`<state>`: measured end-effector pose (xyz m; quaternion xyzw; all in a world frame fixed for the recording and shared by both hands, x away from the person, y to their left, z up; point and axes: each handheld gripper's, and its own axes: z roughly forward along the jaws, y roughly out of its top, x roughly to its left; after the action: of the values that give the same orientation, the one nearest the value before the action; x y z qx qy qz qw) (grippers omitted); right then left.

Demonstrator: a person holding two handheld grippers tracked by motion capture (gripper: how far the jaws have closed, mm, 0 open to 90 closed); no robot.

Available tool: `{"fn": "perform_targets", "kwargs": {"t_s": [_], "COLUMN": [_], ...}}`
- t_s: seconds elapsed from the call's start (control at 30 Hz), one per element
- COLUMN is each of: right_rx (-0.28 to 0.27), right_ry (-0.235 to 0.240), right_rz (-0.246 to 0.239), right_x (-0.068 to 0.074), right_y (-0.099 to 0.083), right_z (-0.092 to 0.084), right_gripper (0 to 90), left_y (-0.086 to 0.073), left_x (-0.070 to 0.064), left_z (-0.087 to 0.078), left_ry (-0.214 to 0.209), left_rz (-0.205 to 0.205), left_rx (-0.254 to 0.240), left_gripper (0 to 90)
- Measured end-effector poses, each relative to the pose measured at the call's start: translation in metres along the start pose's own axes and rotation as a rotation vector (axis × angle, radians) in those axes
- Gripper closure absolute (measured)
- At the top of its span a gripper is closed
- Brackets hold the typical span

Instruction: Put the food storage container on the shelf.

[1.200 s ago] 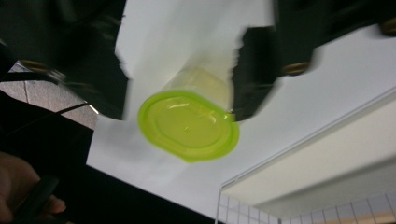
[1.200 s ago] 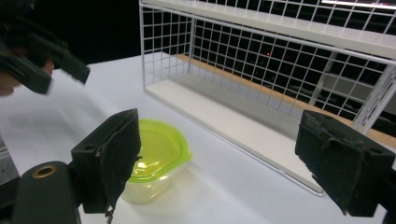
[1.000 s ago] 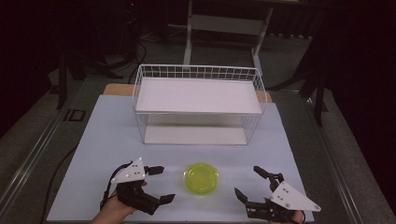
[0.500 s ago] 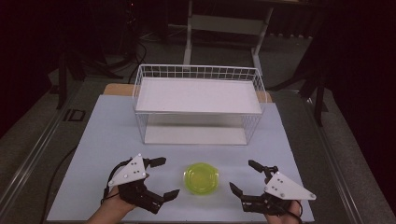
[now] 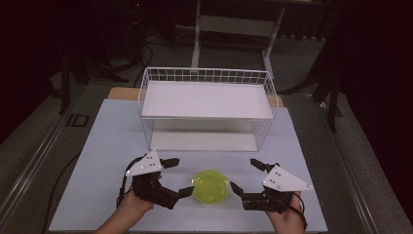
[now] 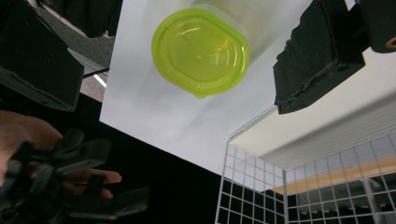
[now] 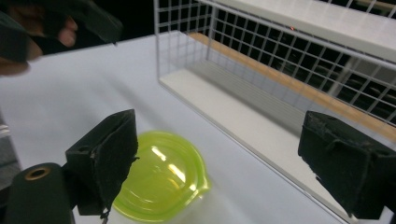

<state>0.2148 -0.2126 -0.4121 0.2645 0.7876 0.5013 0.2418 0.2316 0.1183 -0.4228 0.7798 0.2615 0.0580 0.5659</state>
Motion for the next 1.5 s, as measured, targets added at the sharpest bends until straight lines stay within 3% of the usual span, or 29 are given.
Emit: {"fn": "perform_targets", "kwargs": {"t_s": [0.07, 0.1, 0.23, 0.37, 0.47, 0.53, 0.57, 0.67, 0.73, 0.77, 0.83, 0.97, 1.0, 1.07, 1.13, 1.2, 1.27, 1.33, 1.5], "right_rx": [-0.002, -0.003, 0.023, 0.074, 0.115, 0.127, 0.132, 0.15, 0.172, 0.178, 0.196, 0.222, 0.236, 0.258, 0.281, 0.299, 0.303, 0.328, 0.349], "right_ry": [-0.001, -0.022, -0.005, 0.03, 0.023, 0.054, 0.059, 0.074, 0.105, 0.097, 0.11, 0.099, 0.111, 0.138, 0.176, 0.172, 0.17, 0.178, 0.169], "right_rz": [-0.006, -0.01, 0.016, 0.079, 0.104, 0.153, 0.176, 0.184, 0.229, 0.233, 0.268, 0.261, 0.282, 0.37, 0.508, 0.579, 0.591, 0.636, 0.615], "right_x": [-0.001, -0.002, -0.005, -0.007, -0.01, -0.013, -0.015, -0.016, -0.016, -0.017, -0.017, -0.012, -0.012, -0.015, -0.02, -0.024, -0.025, -0.026, -0.021], "right_y": [0.0, -0.001, -0.003, -0.009, -0.014, -0.02, -0.023, -0.029, -0.033, -0.036, -0.04, -0.046, -0.048, -0.051, -0.055, -0.056, -0.057, -0.059, -0.059], "right_z": [0.001, 0.004, 0.012, 0.022, 0.028, 0.032, 0.035, 0.043, 0.048, 0.05, 0.053, 0.056, 0.057, 0.058, 0.059, 0.061, 0.061, 0.063, 0.066], "right_gripper": [11.9, 11.8, 10.9, 11.1, 16.6, 24.5, 24.5, 26.6, 26.5, 26.6, 29.3, 34.5, 38.1, 44.6, 46.8, 48.6, 48.6, 49.5, 55.5], "left_y": [0.001, 0.0, -0.004, -0.012, -0.019, -0.024, -0.026, -0.032, -0.036, -0.037, -0.04, -0.046, -0.047, -0.049, -0.051, -0.053, -0.053, -0.056, -0.059], "left_x": [0.001, 0.0, 0.002, 0.011, 0.017, 0.021, 0.022, 0.022, 0.021, 0.021, 0.022, 0.027, 0.027, 0.028, 0.029, 0.03, 0.03, 0.031, 0.031], "left_z": [0.002, 0.006, 0.015, 0.022, 0.03, 0.035, 0.036, 0.045, 0.051, 0.053, 0.056, 0.058, 0.057, 0.058, 0.057, 0.057, 0.058, 0.058, 0.059], "left_ry": [-0.005, 0.016, 0.024, 0.036, 0.061, 0.052, 0.048, 0.035, 0.046, 0.04, 0.07, 0.071, 0.08, 0.073, 0.064, 0.068, 0.066, 0.058, 0.034], "left_rz": [0.005, 0.036, 0.023, -0.051, -0.104, -0.134, -0.144, -0.169, -0.174, -0.191, -0.212, -0.292, -0.309, -0.342, -0.368, -0.391, -0.404, -0.421, -0.436], "left_rx": [0.009, 0.016, 0.044, 0.058, 0.123, 0.13, 0.134, 0.156, 0.17, 0.174, 0.188, 0.201, 0.202, 0.212, 0.211, 0.213, 0.218, 0.224, 0.239], "left_gripper": [2.4, 2.6, 2.7, 4.7, 4.8, 4.8, 5.2, 7.5, 8.1, 10.8, 15.2, 22.8, 23.6, 29.1, 32.9, 34.6, 36.7, 41.2, 56.8]}}
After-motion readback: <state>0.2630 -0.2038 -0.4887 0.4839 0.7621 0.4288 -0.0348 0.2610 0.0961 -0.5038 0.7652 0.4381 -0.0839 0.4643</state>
